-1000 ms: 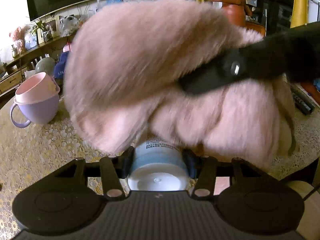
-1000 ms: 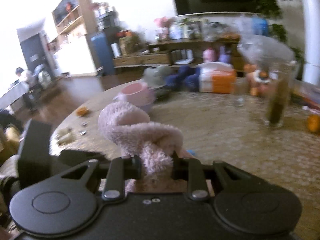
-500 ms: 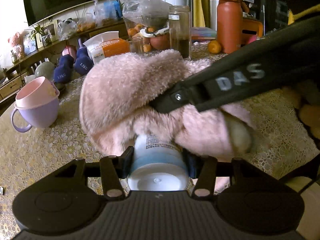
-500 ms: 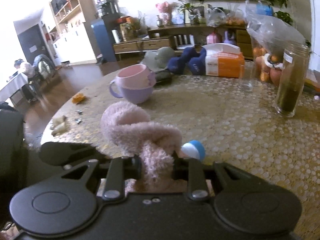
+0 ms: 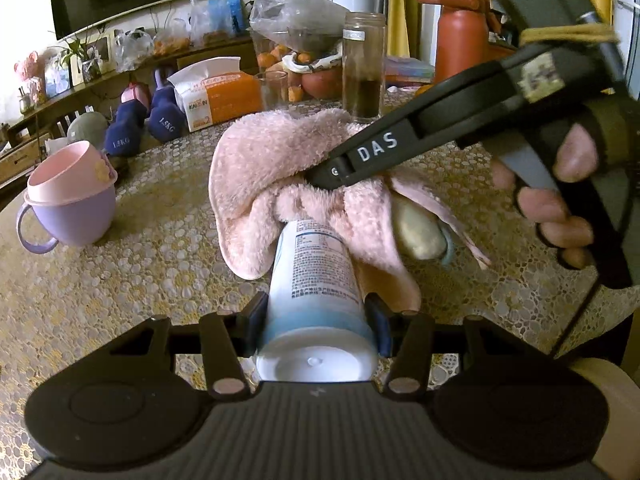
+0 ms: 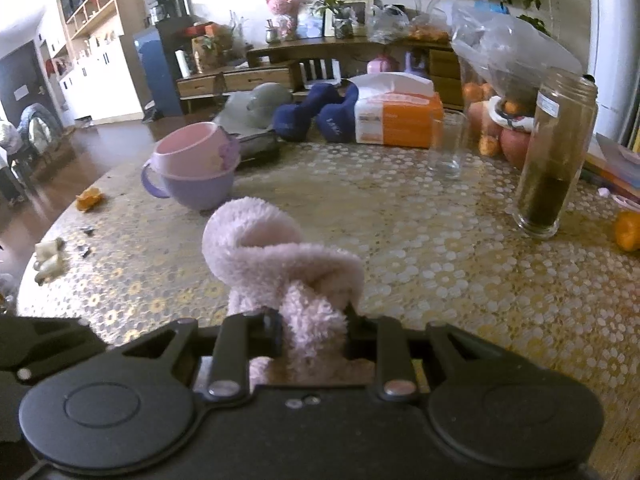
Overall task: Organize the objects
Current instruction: 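Wipe the towel along the bottle body with the right gripper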
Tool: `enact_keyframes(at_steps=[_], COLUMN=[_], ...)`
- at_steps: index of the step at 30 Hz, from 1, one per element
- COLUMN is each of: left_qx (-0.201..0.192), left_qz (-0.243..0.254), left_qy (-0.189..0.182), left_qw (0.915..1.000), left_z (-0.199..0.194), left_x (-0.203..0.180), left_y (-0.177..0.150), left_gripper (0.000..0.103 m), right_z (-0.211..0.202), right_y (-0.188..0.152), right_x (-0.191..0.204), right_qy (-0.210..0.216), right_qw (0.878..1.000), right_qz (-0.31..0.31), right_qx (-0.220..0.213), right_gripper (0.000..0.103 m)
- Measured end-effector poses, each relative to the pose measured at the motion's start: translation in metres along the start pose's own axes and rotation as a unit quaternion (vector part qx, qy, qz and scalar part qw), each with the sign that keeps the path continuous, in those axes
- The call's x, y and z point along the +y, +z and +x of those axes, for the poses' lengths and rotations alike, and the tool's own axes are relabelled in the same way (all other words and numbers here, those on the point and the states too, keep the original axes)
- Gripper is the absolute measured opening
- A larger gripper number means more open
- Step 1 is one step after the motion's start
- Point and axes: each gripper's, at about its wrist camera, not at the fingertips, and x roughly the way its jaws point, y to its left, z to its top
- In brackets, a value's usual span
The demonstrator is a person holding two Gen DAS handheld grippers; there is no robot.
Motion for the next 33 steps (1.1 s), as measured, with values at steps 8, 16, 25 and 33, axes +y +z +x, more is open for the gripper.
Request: enact_keyframes(at_steps=[8,16,25,33], left_qx=[-0.009,-0.008,-0.029,-0.033], left_qz=[-0.019,-0.022,-0.023,-0.014], left_qy=[-0.011,-0.013,-0.013,-0.007], left_qw=[0.9997,0.9996,0.9992,0.9993], left_z=[-0.002,-0.001,-0.004,-0.004], left_x=[0.008,0.010,0.010,0.007], left_y=[0.002,0.003,0.011,0.013], left_gripper=[0.052,0.052,0.052,0.052], right_z=[0.015,-0.016,-0.079,-0.092], right_y=[0.006,0.012,0.003,0.000], right_x=[-0.006,-0.039,-0.019,0.014], right_qy=[-0.034,-0.080,0.010,0.094], right_qw=[0.999,0.994,0.997,0.994], right_qz=[-0.001,0.063,0.040,-0.004], right_qx=[0.003,-0.036,-0.058,-0.047], right_gripper=[0.025,0.025,0.025,0.025])
